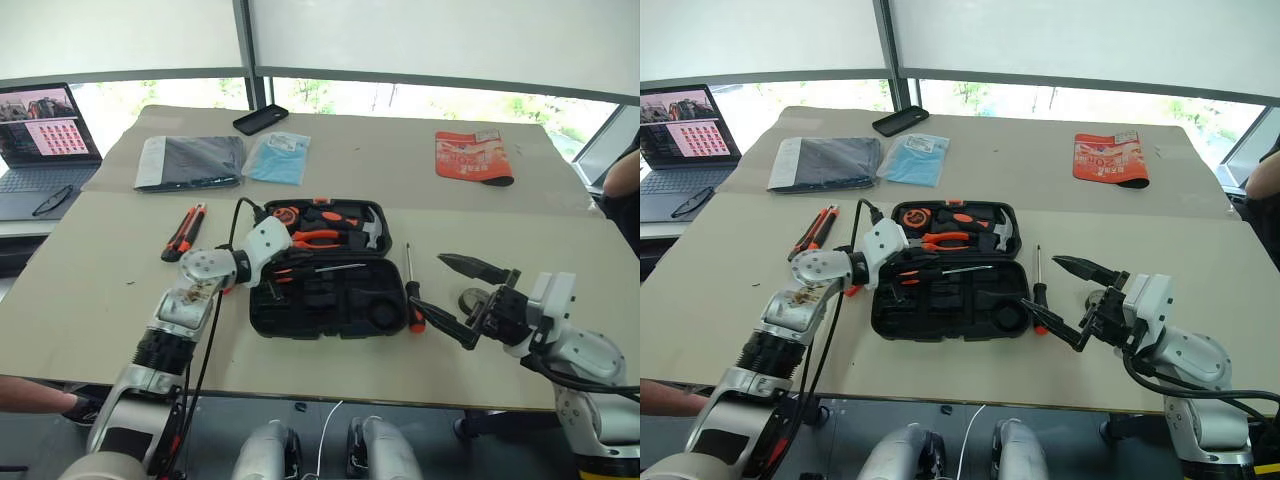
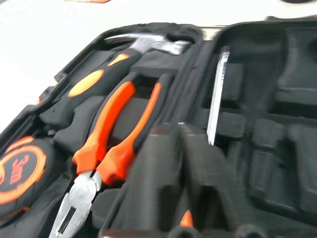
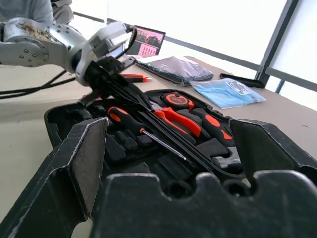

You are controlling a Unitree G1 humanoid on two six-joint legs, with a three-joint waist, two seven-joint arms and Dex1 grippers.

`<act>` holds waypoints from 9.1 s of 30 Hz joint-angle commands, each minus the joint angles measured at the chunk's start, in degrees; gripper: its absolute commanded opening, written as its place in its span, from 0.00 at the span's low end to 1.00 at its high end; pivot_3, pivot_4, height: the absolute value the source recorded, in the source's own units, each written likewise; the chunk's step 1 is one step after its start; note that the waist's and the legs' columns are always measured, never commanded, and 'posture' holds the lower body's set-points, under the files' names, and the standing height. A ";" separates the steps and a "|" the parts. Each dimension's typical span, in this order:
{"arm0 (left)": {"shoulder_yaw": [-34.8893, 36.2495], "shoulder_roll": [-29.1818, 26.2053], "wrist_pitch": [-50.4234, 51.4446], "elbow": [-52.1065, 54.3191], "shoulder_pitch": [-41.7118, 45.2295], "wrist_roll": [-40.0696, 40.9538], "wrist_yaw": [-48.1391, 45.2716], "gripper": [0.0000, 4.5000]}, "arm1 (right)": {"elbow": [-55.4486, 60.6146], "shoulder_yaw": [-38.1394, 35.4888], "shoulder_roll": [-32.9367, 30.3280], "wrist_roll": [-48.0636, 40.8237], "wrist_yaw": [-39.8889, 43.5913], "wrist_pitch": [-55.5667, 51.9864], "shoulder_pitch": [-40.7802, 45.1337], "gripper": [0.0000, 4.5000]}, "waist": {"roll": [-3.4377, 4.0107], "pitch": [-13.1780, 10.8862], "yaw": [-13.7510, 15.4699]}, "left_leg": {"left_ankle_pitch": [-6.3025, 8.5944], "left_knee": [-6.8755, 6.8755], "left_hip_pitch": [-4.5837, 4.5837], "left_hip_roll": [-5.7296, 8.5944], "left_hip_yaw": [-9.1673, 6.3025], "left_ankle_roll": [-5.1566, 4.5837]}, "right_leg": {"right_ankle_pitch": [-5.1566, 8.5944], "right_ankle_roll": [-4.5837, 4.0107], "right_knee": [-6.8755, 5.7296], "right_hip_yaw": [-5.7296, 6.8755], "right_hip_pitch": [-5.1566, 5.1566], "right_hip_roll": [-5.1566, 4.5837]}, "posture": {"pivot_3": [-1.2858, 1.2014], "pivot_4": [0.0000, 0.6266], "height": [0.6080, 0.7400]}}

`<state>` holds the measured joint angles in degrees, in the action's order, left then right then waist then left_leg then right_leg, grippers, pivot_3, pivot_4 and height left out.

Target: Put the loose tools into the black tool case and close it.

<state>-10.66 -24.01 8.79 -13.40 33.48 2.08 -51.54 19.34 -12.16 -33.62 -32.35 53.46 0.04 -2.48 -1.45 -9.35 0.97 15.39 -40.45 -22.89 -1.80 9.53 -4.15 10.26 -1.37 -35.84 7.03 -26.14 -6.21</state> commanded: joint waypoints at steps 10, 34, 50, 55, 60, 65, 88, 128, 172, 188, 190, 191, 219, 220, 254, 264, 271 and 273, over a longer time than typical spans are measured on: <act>-9.62 -0.72 -3.04 -1.56 -2.45 -9.81 0.62 0.01 | 2.38 -1.43 0.34 -0.48 -1.61 0.40 -1.76 1.00 | 0.12 0.09 -0.06 | 0.05 0.00 0.06 0.00 0.00 -0.06 | 0.01 0.00 0.02 0.00 0.06 -0.05 | 0.52 0.24 1.00; 16.03 -8.43 -5.80 10.26 -15.36 22.74 -17.25 0.88 | 3.32 -17.87 0.26 1.85 -5.84 -1.78 -27.00 1.00 | 0.87 0.76 0.44 | 0.33 0.00 0.13 0.03 0.00 -0.31 | 0.16 0.22 0.02 -0.01 0.11 -0.14 | 0.52 0.24 1.00; 21.06 -12.67 -4.67 22.18 -28.50 29.71 -18.43 0.99 | 16.42 -14.16 -8.81 -9.40 -21.69 -32.36 -19.82 1.00 | 0.91 0.73 -0.42 | 0.79 0.02 0.12 -0.09 0.00 0.19 | 0.40 -0.14 0.17 -0.33 -0.01 -0.37 | 0.52 0.24 1.00; 18.86 -12.01 -3.72 24.80 -26.78 29.36 -16.99 0.99 | 14.78 -9.83 -11.63 -16.39 -31.02 -48.30 -4.35 1.00 | 0.85 0.74 0.32 | 0.51 0.26 0.06 -0.04 -0.10 0.27 | 0.32 -0.07 0.13 -0.20 -0.09 0.04 | 0.52 0.24 1.00; 18.34 -12.29 -3.06 26.21 -27.27 29.66 -16.21 0.99 | 11.42 -4.45 -12.88 -17.01 -36.20 -60.35 6.69 1.00 | 0.81 0.71 -0.21 | 0.37 0.25 0.01 -0.04 -0.08 0.20 | 0.35 -0.16 0.14 -0.16 -0.05 0.15 | 0.52 0.24 1.00; 18.17 -12.16 -2.83 27.27 -27.98 29.39 -15.47 0.99 | 8.33 1.62 -13.36 -12.61 -37.42 -64.19 13.49 1.00 | 0.81 0.71 -0.23 | 0.43 0.15 -0.03 0.00 -0.06 0.09 | 0.40 0.13 0.18 -0.14 -0.04 0.09 | 0.52 0.24 1.00; 15.94 -12.87 -3.23 28.19 -27.35 29.51 -16.59 0.99 | 0.06 14.71 -10.32 -6.74 -36.82 -85.53 31.71 1.00 | 0.81 0.71 -0.49 | 0.40 0.14 -0.02 -0.02 -0.06 0.13 | 0.36 0.18 0.10 -0.07 -0.08 0.09 | 0.52 0.24 1.00; 25.48 -16.18 -2.00 33.23 -38.43 30.78 -10.67 1.00 | -15.99 41.33 -10.32 24.83 13.37 -29.97 52.23 0.22 | 0.79 0.38 -1.52 | 0.22 0.38 0.02 -0.07 0.06 0.42 | 0.35 0.15 0.11 0.03 -0.27 0.04 | 0.52 0.24 1.00; 23.95 -14.38 -3.39 34.26 -40.83 28.29 -6.05 1.00 | -39.44 33.00 6.66 31.94 15.51 -0.87 47.68 0.00 | 0.78 0.37 -1.59 | 0.15 0.43 0.04 -0.09 0.05 0.81 | 0.31 -0.09 0.02 0.12 -0.20 -0.06 | 0.52 0.24 1.00; 25.05 -14.86 -3.60 31.58 -40.77 26.73 -4.96 1.00 | -51.49 37.66 11.42 40.57 9.55 12.57 45.90 0.00 | 0.73 0.43 -2.44 | 0.15 0.68 0.64 -0.19 0.13 1.32 | 0.35 -0.10 -0.13 -0.03 0.03 0.01 | 0.52 0.24 1.00; 25.46 -14.59 -3.41 31.28 -41.09 26.83 -4.13 1.00 | -51.65 37.05 12.18 40.20 9.25 12.58 46.31 0.00 | 0.71 0.44 -2.74 | 0.13 0.70 0.71 -0.25 0.14 1.38 | 0.36 -0.11 -0.17 -0.04 0.06 0.03 | 0.52 0.24 1.00; 25.88 -14.48 -3.51 31.17 -41.41 26.95 -3.84 1.00 | -51.26 36.30 12.42 39.55 9.16 12.19 46.46 0.00 | 0.71 0.44 -2.93 | 0.11 0.70 0.75 -0.27 0.14 1.42 | 0.36 -0.11 -0.18 -0.04 0.07 0.03 | 0.52 0.24 1.00; 46.34 -13.72 15.18 29.24 -50.90 30.33 17.75 1.00 | -14.59 5.44 1.11 5.33 13.63 7.04 14.63 0.99 | 0.45 0.18 -0.36 | 0.77 0.69 0.55 -0.51 -0.03 1.02 | 0.79 -0.76 0.04 0.04 -0.04 -0.07 | 0.52 0.24 1.00; 43.41 -15.47 18.99 30.56 -47.12 31.82 17.61 1.00 | -12.78 6.28 1.53 4.39 12.99 5.26 16.41 0.99 | 0.45 0.18 -0.33 | 0.76 0.69 0.60 -0.57 -0.03 1.05 | 0.79 -0.75 0.02 0.05 -0.01 -0.03 | 0.52 0.24 1.00; 16.84 -15.17 20.06 10.68 -19.62 17.89 11.83 0.11 | -5.25 10.70 1.46 2.40 9.93 -2.14 21.56 1.00 | 0.37 0.15 -0.29 | 0.40 0.61 0.63 -0.68 0.15 1.55 | 0.74 -0.73 -0.22 -0.03 -0.03 0.37 | 0.52 0.24 1.00; 27.52 -17.23 5.02 18.36 -21.55 27.01 -2.91 0.11 | -3.10 6.78 -2.93 0.85 9.83 -3.20 16.75 1.00 | 0.31 0.11 -0.24 | 0.33 0.60 0.54 -0.69 0.15 1.34 | 0.73 -0.74 -0.17 0.02 -0.08 0.24 | 0.52 0.24 1.00; 11.02 -24.94 6.69 23.67 -14.10 21.31 -17.31 0.11 | -4.69 3.82 -8.74 1.33 13.10 -2.80 12.60 1.00 | 0.30 0.11 0.31 | 0.56 0.57 0.53 -0.51 0.16 1.57 | 0.73 -0.66 -0.15 0.09 -0.01 0.34 | 0.52 0.24 1.00; 6.50 -25.41 5.33 22.85 -11.67 17.77 -19.32 0.11 | -4.58 3.87 -9.14 1.28 13.35 -2.93 12.25 1.00 | 0.30 0.11 0.14 | 0.50 0.57 0.54 -0.50 0.17 1.46 | 0.72 -0.63 -0.14 0.02 0.00 0.54 | 0.52 0.24 1.00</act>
<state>-1.76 -48.38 15.12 9.06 20.41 22.28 -69.10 13.80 -6.54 -41.93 -30.49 66.33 -3.30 9.72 -1.15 -9.24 1.11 15.79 -39.88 -22.34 -2.31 9.70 -2.85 10.98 -2.00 -35.99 7.05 -26.15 -5.60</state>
